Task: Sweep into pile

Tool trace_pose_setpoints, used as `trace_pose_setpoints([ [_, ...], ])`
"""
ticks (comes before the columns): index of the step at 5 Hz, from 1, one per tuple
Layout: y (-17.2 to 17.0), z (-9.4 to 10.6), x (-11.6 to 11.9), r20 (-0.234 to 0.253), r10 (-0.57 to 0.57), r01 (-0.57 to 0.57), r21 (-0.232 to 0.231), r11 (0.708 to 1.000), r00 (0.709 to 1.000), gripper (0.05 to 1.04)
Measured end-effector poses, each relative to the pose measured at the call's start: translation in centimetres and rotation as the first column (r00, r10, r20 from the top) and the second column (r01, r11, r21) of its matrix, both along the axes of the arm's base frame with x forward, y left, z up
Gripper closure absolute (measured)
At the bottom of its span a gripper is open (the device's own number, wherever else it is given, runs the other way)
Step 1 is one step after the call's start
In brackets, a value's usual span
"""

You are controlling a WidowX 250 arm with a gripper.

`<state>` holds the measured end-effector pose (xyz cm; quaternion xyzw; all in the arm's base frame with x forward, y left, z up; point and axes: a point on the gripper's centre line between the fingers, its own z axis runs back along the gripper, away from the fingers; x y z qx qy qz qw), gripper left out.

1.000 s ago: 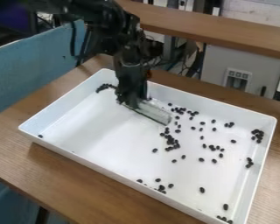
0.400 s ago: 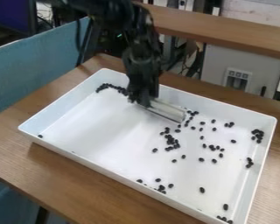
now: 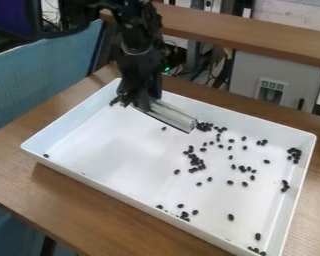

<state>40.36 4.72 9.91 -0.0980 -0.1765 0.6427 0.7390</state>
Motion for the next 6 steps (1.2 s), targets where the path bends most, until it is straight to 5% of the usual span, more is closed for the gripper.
trace_pose_setpoints([
  [3, -5.5, -6.7, -5.2, -0.161, -0.025, 0.015, -0.065, 0.998, 0.987, 0.716],
  [4, -6.6, -7.3, -4.9, -0.169, -0.023, 0.014, -0.057, 0.998, 0.985, 0.717],
  [6, -6.8, -7.5, -0.5, -0.106, -0.016, 0.009, -0.065, 0.998, 0.994, 0.717],
])
